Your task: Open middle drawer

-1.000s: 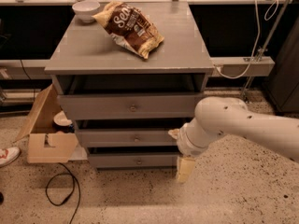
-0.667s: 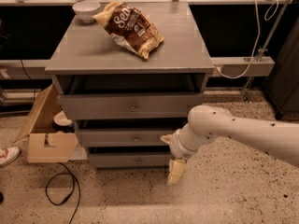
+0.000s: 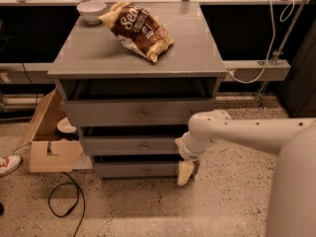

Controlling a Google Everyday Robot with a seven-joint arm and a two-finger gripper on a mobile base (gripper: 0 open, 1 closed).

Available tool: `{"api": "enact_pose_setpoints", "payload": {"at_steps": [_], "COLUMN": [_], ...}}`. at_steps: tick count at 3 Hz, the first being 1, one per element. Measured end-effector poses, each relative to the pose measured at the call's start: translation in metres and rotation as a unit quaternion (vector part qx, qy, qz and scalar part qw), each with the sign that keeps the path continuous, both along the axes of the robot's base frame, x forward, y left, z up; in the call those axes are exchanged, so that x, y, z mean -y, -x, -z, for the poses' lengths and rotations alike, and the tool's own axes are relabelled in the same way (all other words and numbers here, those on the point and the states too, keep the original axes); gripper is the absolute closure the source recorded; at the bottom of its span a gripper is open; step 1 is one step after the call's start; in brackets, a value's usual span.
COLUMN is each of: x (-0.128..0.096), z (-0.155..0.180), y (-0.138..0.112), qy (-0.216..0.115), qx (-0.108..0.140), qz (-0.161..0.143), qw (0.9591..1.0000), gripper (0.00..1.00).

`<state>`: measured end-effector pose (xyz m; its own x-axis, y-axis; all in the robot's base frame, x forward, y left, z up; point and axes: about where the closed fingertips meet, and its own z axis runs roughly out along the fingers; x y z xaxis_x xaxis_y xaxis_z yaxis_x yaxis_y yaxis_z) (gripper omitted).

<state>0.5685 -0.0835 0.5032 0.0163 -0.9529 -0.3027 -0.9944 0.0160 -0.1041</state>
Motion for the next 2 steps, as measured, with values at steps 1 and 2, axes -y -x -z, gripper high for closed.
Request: {"api": "enact_pose_setpoints", "payload": {"at_steps": [1,2], "x": [0.022,0.034], "z": [0.032,0.054], "y": [-0.043,-0.084], "qy": [0.037,0.064], "qx": [0.028,0.061], "qz": [0.037,0.062], "qw": [0.9982,0.9941], "gripper": [0.0,0.0]}}
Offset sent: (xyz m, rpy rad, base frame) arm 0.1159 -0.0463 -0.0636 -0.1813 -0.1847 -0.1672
